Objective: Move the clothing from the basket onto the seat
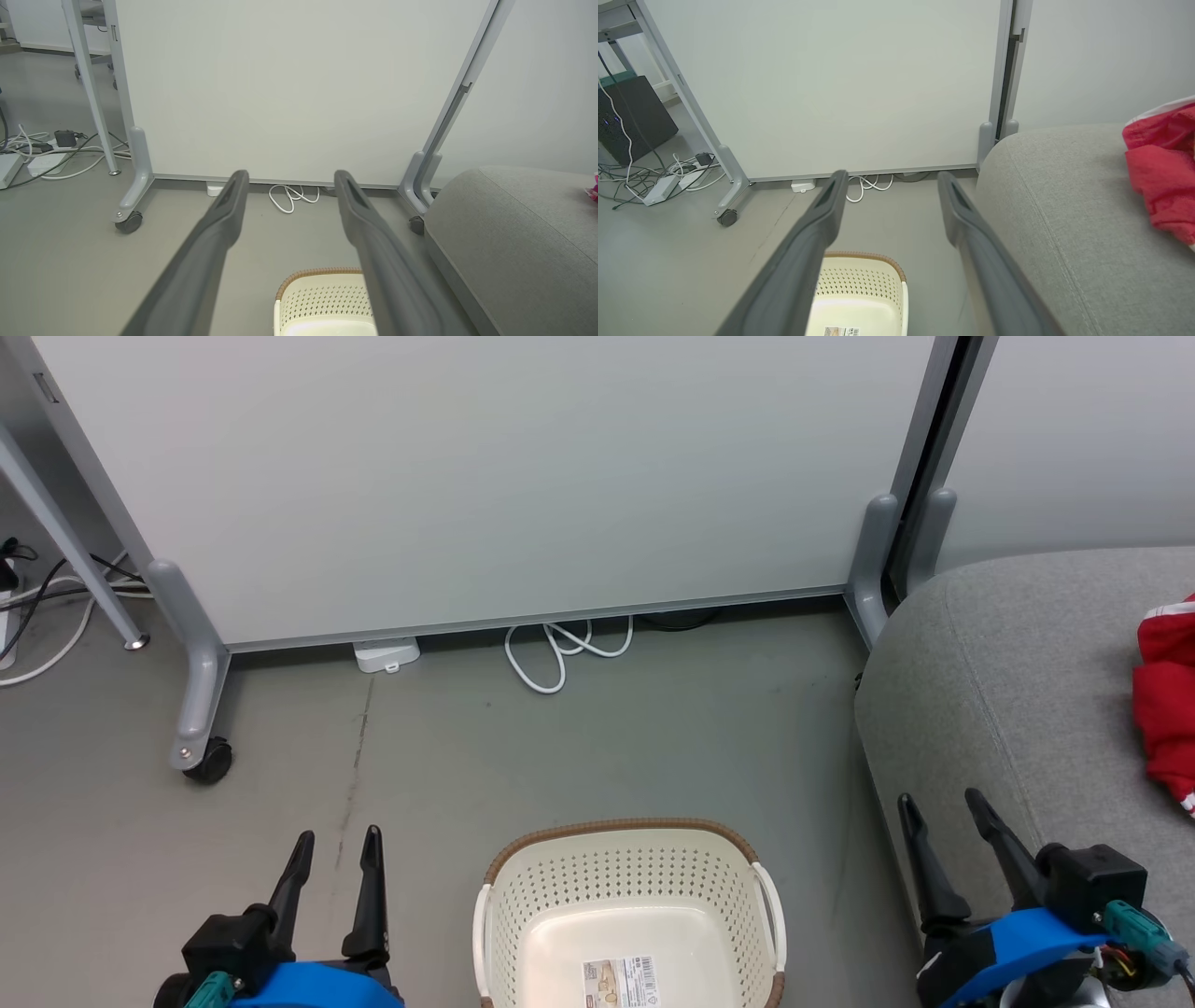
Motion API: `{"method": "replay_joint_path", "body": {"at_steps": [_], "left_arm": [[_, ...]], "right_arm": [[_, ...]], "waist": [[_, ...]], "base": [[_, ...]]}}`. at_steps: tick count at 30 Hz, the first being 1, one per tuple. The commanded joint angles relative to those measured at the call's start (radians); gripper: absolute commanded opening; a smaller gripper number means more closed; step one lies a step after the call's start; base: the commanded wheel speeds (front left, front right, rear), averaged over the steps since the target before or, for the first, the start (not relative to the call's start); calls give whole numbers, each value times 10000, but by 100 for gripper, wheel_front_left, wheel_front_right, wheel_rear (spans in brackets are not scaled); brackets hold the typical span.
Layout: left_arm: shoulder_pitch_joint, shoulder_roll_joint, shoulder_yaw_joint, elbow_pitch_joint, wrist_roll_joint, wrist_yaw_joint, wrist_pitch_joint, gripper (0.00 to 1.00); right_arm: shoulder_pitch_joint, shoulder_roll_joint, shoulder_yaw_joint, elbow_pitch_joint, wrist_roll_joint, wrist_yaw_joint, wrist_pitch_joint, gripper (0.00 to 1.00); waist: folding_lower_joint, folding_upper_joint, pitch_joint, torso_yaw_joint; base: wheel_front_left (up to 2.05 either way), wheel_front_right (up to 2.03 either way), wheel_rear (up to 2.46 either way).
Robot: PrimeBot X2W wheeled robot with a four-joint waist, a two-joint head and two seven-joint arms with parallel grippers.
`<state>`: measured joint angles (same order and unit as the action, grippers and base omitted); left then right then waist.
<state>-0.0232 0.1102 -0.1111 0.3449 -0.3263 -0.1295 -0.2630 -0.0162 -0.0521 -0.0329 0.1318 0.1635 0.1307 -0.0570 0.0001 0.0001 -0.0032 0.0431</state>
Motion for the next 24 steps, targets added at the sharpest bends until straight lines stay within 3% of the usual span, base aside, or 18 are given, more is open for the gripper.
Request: {"method": "replay_joint_path", "body": {"at_steps": [1, 2, 3, 8, 24], "left_arm": [[62, 44, -44, 27, -56, -11, -25, 100], [59, 52, -69, 43, -67, -11, -25, 100], [0, 28, -42, 46, -77, 0, 0, 0], [236, -64, -35, 439, -112, 0, 66, 0], [-25, -174, 453, 120, -2796, -3, 847, 0]], "right_arm": [[107, 24, 31, 10, 62, 1, 12, 100], [108, 23, 45, 14, 74, 1, 10, 100], [1, 2, 34, 10, 58, -2, 0, 0], [123, 25, 41, 460, 85, -2, 31, 0], [-126, 21, -153, 595, 3118, -1, 392, 0]], "waist": [[-1, -1, 5, -4], [-1, -1, 7, -6], [0, -1, 6, -6], [0, -1, 7, -9], [0, -1, 14, -63]], "base": [[0, 0, 0], [0, 0, 0], [0, 0, 0], [0, 0, 0], [0, 0, 0]]}}
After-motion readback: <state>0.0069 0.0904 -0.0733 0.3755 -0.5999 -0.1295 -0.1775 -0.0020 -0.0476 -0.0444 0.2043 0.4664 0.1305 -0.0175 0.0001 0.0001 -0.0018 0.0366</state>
